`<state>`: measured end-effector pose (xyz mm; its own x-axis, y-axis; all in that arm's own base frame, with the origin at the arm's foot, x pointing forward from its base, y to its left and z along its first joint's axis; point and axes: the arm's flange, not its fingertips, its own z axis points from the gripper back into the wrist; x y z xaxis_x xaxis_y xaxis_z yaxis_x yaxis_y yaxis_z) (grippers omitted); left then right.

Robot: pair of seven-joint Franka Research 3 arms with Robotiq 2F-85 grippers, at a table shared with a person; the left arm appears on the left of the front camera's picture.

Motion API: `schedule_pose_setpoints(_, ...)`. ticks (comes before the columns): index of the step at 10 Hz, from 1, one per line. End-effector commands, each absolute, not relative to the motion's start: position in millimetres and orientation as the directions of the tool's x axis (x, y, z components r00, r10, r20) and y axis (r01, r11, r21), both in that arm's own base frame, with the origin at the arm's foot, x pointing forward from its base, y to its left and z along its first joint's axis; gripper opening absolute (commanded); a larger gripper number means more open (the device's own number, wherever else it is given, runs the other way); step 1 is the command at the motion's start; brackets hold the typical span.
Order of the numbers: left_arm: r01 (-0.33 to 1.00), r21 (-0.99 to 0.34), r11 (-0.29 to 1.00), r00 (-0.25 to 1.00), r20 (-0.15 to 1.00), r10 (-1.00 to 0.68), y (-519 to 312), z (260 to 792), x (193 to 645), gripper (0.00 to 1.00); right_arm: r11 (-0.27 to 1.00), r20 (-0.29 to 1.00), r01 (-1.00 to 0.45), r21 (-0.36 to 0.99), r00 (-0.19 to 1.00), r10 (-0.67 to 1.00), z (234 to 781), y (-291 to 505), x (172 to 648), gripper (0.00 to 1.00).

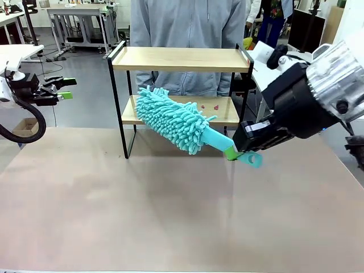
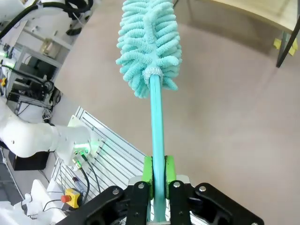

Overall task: Clean the shelf.
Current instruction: Clean the specific section of the Shelf indicated by the human with the Duster.

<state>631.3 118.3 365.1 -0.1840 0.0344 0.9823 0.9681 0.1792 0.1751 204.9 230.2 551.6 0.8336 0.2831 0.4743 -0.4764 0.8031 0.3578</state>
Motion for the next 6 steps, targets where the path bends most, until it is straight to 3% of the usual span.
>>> schedule_pose_setpoints(1, 0.969, 0.176, 0.172, -0.183, 0.983, 0.028, 118, 367, 629, 1.00, 0.798, 0.474, -0.479, 0.366, 0.833, 0.283, 555, 224, 201, 0.13)
schedule_pose_setpoints(6, 0.969, 0.176, 0.172, -0.183, 0.983, 0.028, 118, 367, 629, 1.00, 0.884, 0.551, -0.364, 0.293, 0.820, 0.155, 530, 325, 262, 0.13)
